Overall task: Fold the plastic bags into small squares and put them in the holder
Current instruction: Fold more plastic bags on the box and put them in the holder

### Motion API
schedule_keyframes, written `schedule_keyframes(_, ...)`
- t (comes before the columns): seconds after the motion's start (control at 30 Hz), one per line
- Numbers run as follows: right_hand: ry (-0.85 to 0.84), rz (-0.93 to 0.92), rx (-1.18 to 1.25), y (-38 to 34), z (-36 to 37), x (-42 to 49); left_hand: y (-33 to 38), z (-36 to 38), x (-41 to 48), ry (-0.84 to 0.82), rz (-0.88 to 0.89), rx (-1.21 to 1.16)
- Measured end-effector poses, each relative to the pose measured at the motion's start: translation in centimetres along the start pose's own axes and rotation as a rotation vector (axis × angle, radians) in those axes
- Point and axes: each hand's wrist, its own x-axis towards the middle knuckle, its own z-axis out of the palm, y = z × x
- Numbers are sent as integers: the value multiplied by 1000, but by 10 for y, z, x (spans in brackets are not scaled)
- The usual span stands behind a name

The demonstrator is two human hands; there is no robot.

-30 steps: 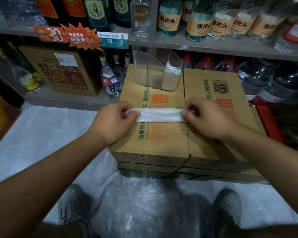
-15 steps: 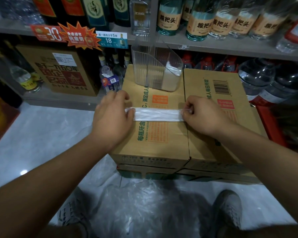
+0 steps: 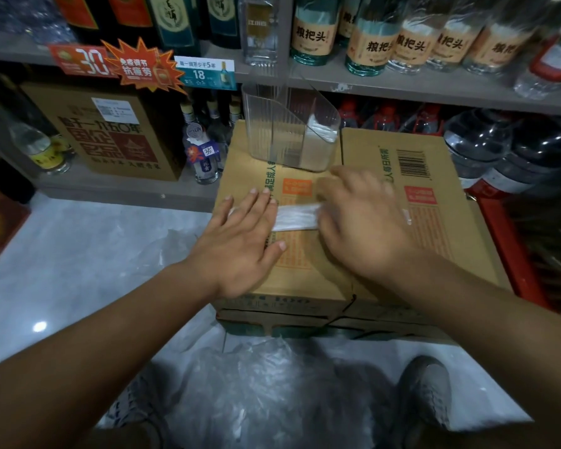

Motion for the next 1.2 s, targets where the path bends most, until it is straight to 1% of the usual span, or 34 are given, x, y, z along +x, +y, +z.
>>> schedule_keyframes(0.07,-182,-151,45,-14,9,-6,2,0,-1,-10,-1,5)
schedule_keyframes(0.1,-278,-178,34,-17,15,-9,2,0,0,-9,-2,7)
schedule_keyframes(0.13,-353,-175,10,-16,21,-11,1,0,0,-3,-2,5)
schedule_keyframes(0.2,-413,-139,-40,-7,27,-14,0,0,0,10,-1,-20)
schedule_keyframes(0.27,-391,-119,-66,2,28,-16,0,0,-2,43,-6,-64)
schedule_keyframes(0.4,-381,-116,-39,9,26,-23,0,-6,-13,121,-16,-135)
schedule_keyframes(0.6,-370,-147,9,0,22,-35,-9,-14,-41,149,17,-220)
schedule_keyframes(0.7,-365,-152,-17,-5,19,-45,-15,-9,-56,181,37,-274)
schedule_keyframes(0.77,-314,-142,-44,-9,17,-51,-18,-4,-63,205,66,-259)
schedule_keyframes(0.87,-222,-145,-4,-19,12,-58,-19,-1,-69,243,110,-228)
schedule_keyframes(1.0,-181,-174,100,-31,12,-62,-19,-5,-73,265,86,-237)
schedule_keyframes(1.2,-148,-170,107,-37,14,-61,-21,-11,-76,231,63,-305)
